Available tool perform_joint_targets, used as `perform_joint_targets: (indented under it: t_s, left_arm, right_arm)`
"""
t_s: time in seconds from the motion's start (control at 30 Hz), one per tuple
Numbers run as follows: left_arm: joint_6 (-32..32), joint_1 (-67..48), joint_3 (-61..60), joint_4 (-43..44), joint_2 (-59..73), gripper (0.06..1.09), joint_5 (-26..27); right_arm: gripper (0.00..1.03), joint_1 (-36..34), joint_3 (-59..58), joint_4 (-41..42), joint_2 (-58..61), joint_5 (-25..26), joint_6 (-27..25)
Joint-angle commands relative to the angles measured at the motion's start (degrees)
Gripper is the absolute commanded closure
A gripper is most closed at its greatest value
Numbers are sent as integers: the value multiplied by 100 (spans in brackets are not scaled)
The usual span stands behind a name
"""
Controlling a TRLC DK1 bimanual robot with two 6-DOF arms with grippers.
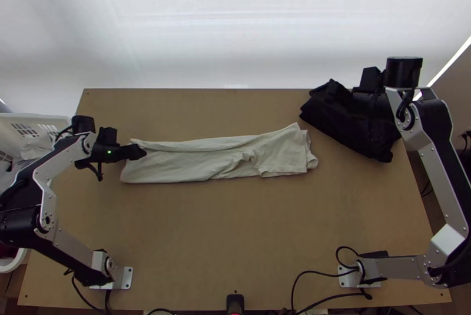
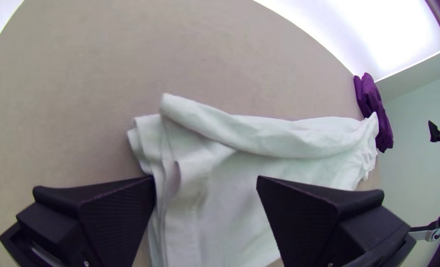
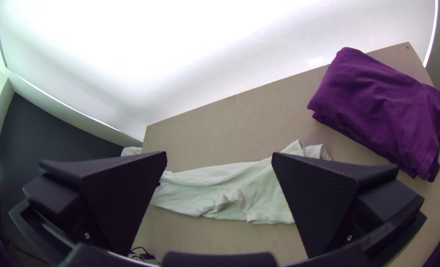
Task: Fold the t-shirt
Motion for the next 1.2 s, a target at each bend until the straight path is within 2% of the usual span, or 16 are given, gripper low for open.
perform_joint_targets:
  t_s: [0.0,0.1,0.17,0.2,0.23,0.3,0.33,0.43,0.7,0.8,0.93,1.17]
  left_arm:
    - [-397,-425,-158,-97,309,15,-17]
    - [-494,-645,-167,-88,256,22,-17]
    - [-503,-680,-193,-53,168,37,-17]
    - [-520,-680,-193,-35,124,47,-17]
    - [-520,-636,-184,-44,80,62,-17]
    - [-520,-443,-140,-44,-8,101,-26]
    - [-503,-302,-88,-79,-52,104,-26]
    - [-327,225,0,-158,-166,105,-26]
    - [675,1833,835,-1143,-8,105,-26]
    - [851,2027,1336,-1943,1,105,-17]
    - [666,1658,1723,-2646,-509,105,-17]
    - [-415,-74,2154,-2830,-1256,105,-17]
  right_arm:
    - [3,-25,131,-67,-86,-33,149]
    - [3,-25,131,-67,-86,-33,149]
    - [3,-52,131,-67,-86,-33,149]
    - [3,-61,131,-67,-95,-33,149]
    - [3,-78,131,-67,-104,-33,149]
    - [3,-122,131,-76,-104,-33,140]
    - [3,-157,131,-76,-104,-42,131]
    - [3,-236,96,-76,-113,-86,114]
    - [3,-307,-106,-67,-166,-113,79]
    - [3,-307,-159,-67,-183,-104,70]
    - [3,-315,-220,-58,-192,-104,70]
    - [3,-315,-264,-58,-192,-113,79]
